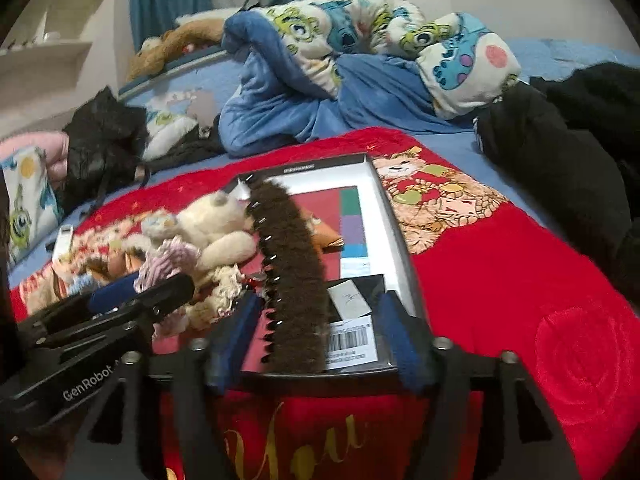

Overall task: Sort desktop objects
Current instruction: 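Lower the scrunchie and fuzzy strip into the box and open both tools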

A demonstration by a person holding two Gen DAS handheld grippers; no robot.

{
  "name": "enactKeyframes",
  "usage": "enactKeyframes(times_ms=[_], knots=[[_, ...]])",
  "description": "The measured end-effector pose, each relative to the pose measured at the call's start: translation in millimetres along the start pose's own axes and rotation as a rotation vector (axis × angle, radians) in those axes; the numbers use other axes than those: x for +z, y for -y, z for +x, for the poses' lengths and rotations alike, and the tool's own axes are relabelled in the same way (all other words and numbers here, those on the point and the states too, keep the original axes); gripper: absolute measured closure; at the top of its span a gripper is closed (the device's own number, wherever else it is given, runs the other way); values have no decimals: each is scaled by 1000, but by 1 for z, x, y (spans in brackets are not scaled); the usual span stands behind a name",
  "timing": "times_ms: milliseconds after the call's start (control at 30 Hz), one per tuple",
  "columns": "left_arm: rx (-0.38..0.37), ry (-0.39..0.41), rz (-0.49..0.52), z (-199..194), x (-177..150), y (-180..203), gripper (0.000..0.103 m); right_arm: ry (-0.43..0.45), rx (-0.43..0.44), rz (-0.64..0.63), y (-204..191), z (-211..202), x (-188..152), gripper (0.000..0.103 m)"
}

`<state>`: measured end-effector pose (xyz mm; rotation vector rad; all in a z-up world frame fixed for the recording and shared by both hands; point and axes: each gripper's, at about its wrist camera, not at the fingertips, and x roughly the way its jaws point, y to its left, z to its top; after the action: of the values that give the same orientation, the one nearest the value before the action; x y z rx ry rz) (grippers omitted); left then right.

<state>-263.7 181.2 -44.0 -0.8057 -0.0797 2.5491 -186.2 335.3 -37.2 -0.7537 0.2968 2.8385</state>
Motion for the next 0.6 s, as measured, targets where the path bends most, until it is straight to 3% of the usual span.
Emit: enactKeyframes(times_ms=[100, 167, 233, 267, 333, 600], knots=[[-30, 6, -27, -3, 0, -6, 40, 17, 50, 9, 2, -4, 0, 15], [-48, 7, -39, -5, 0, -9, 40, 29, 48, -2, -1, -6, 0, 11], [-48, 18, -46, -7, -1, -11, 36, 43, 18, -4, -1, -9, 1, 0], [-29, 22, -45, -8, 0, -11, 23, 47, 6, 5, 1, -10, 1, 0], [17, 28, -49, -8, 0, -11, 13, 44, 21, 25, 6, -9, 1, 0], [8, 28, -50, -9, 0, -12, 13, 38, 17, 41, 9, -7, 1, 0]])
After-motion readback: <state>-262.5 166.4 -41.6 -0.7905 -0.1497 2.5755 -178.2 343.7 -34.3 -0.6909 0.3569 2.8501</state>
